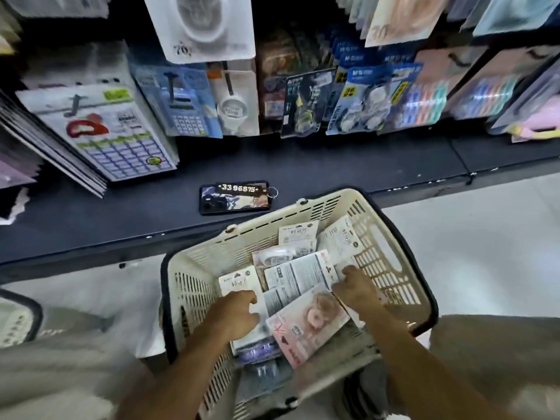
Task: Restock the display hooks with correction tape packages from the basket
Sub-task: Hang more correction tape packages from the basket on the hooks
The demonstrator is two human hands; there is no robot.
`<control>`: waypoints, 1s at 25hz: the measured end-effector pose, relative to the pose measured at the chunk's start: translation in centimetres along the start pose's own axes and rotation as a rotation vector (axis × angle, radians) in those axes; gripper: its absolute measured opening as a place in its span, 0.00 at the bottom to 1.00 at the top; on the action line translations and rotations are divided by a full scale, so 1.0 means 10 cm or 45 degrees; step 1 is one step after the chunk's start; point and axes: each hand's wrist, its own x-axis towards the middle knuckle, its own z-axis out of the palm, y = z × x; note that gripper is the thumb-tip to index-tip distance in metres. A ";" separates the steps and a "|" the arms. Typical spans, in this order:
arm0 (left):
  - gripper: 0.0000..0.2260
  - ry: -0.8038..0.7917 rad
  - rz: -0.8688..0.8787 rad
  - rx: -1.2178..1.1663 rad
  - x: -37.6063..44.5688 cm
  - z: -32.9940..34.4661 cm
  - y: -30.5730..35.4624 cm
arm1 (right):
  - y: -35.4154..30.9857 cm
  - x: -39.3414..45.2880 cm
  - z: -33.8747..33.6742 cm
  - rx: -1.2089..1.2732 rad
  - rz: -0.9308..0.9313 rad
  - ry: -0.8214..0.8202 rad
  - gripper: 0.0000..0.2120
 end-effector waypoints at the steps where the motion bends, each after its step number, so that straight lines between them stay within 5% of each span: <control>1: 0.20 0.011 0.018 -0.064 0.09 0.09 0.02 | -0.01 0.08 0.04 0.070 0.058 -0.081 0.19; 8: 0.23 0.100 0.129 -0.129 0.66 0.42 0.29 | -0.25 0.23 0.46 0.515 0.076 0.162 0.27; 14: 0.34 0.128 0.020 0.050 0.78 0.50 0.24 | -0.20 0.28 0.37 0.437 0.035 -0.412 0.09; 17: 0.10 0.179 0.111 0.005 0.73 0.48 0.17 | -0.18 0.34 0.23 0.321 -0.082 -0.535 0.07; 20: 0.15 0.236 0.383 -0.293 0.74 0.27 0.10 | -0.20 0.39 0.09 0.153 -0.252 -0.495 0.06; 25: 0.14 0.005 0.545 -0.881 0.66 -0.26 0.23 | -0.39 0.28 -0.17 0.474 -0.259 -0.727 0.07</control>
